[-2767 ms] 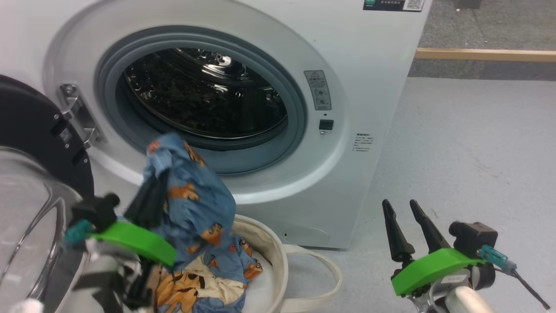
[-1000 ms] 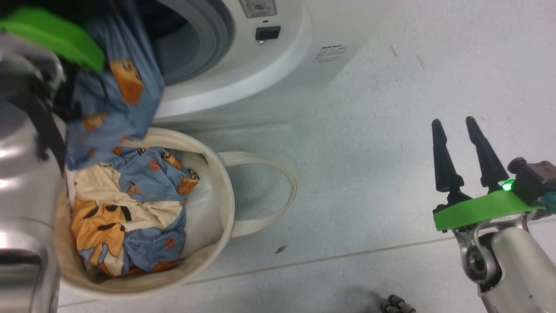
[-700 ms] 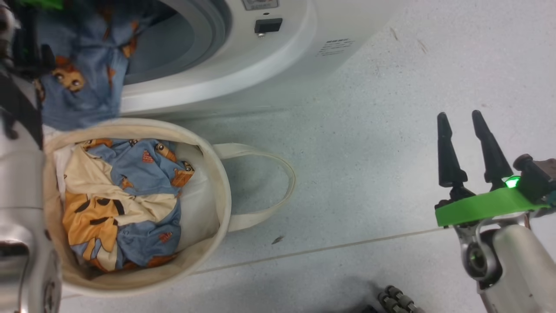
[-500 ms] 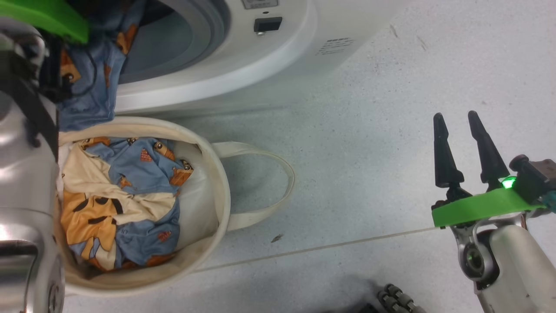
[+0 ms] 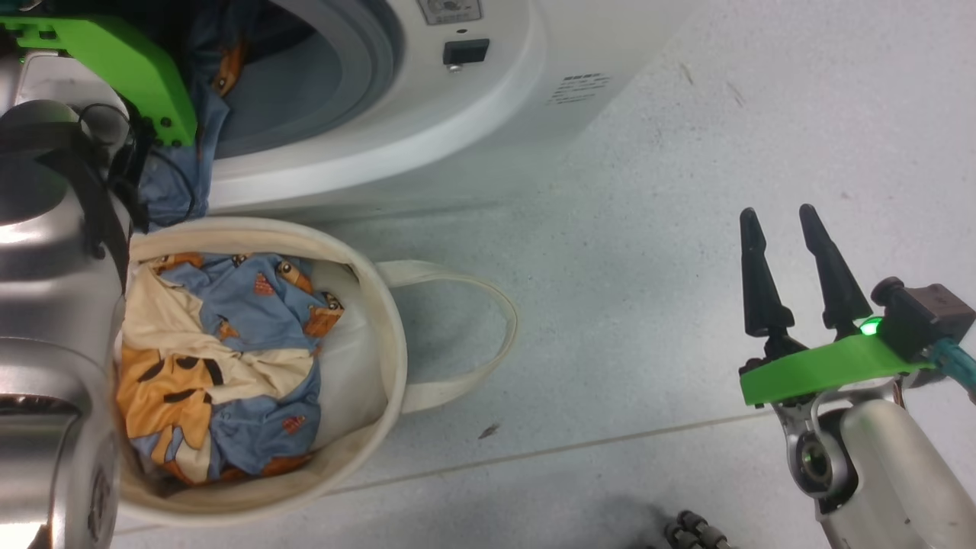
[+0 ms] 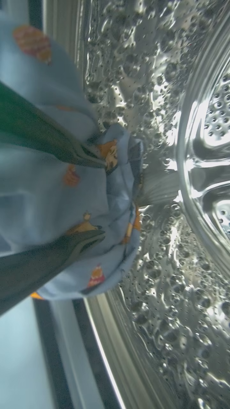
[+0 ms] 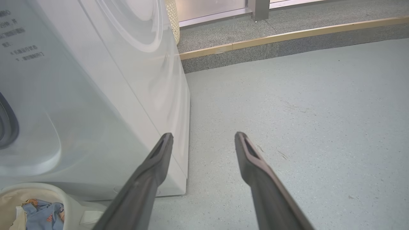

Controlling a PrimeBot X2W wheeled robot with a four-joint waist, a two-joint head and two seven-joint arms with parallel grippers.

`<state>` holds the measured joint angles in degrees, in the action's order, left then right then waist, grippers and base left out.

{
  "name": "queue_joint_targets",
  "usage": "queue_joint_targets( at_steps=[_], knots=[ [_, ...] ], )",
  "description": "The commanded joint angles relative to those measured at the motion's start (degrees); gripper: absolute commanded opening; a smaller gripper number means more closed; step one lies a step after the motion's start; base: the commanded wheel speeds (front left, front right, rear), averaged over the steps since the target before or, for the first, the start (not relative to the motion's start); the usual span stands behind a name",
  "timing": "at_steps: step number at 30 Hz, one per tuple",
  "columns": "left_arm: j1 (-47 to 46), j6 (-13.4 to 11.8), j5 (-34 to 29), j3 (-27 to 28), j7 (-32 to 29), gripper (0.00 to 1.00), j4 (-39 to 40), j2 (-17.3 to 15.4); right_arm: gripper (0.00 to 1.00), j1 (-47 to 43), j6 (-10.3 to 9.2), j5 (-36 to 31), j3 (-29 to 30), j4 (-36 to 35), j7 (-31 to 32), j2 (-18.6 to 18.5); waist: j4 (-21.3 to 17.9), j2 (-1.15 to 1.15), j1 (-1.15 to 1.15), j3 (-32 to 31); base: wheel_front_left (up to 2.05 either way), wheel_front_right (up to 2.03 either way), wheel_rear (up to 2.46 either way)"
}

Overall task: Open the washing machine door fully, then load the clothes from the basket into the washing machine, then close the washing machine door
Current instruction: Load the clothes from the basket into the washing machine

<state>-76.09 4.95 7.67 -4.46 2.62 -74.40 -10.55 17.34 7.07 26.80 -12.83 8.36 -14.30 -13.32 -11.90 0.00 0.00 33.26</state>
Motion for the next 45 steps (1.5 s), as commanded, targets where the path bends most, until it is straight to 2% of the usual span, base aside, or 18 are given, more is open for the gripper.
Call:
queue_joint_targets(
  at_steps=[1, 4, 6, 18, 26, 30, 35, 45],
  knots=[
    [-0.8, -0.4, 0.4, 0.6, 0.8, 1.0, 1.2, -2.0, 1.0, -0.5, 0.42, 0.1, -1.2, -1.0, -0.7, -0.5, 0.1, 0.0, 0.0, -0.7, 0.0, 0.0, 0.0],
    [0.2, -0.2, 2.3, 2.2, 10.1, 1.0, 3.5, -0.9, 1.0, -0.1, 0.42, 0.5, -1.4, -0.4, -0.7, -0.4, 1.0, 0.0, 0.0, -2.3, 0.0, 0.0, 0.0],
    [2.9, 0.5, 3.0, 2.3, 11.9, 1.0, 4.6, 0.1, 1.0, 0.1, 0.42, 0.7, -1.8, 0.4, -0.7, -0.5, 1.7, 0.0, 0.0, -4.2, 0.0, 0.0, 0.0],
    [24.2, 2.0, 3.8, 5.1, 12.4, 1.0, 23.4, 2.6, 1.0, 0.4, 0.42, 3.1, -5.7, 4.1, -0.7, -1.2, 8.0, 0.0, 0.0, -16.6, 0.0, 0.0, 0.0],
    [37.1, 2.5, 5.0, 5.9, 12.4, 1.0, 35.1, 2.9, 1.0, -1.6, 0.42, 2.0, -3.9, 4.6, -0.7, 0.0, 12.1, 0.0, 0.0, -23.1, 0.0, 0.0, 0.0],
    [43.1, 2.5, 6.5, 5.6, 12.4, 1.0, 39.3, 1.7, 1.0, -3.2, 0.42, 2.1, -3.7, 4.8, -0.7, -0.1, 12.8, 0.0, 0.0, -26.1, 0.0, 0.0, 0.0],
    [50.4, 2.5, 5.4, 5.6, 12.4, 1.0, 44.8, -0.2, 1.0, -5.0, 0.42, 2.1, -3.0, 5.2, -0.7, -0.5, 12.9, 0.0, 0.0, -28.9, 0.0, 0.0, 0.0],
    [59.0, 2.5, 4.6, 9.4, 12.4, 1.0, 51.1, 0.1, 1.0, -7.6, 0.42, 1.5, 0.8, 5.9, -0.7, -1.1, 13.2, 0.0, 0.0, -32.1, 0.0, 0.0, 0.0]
  ],
)
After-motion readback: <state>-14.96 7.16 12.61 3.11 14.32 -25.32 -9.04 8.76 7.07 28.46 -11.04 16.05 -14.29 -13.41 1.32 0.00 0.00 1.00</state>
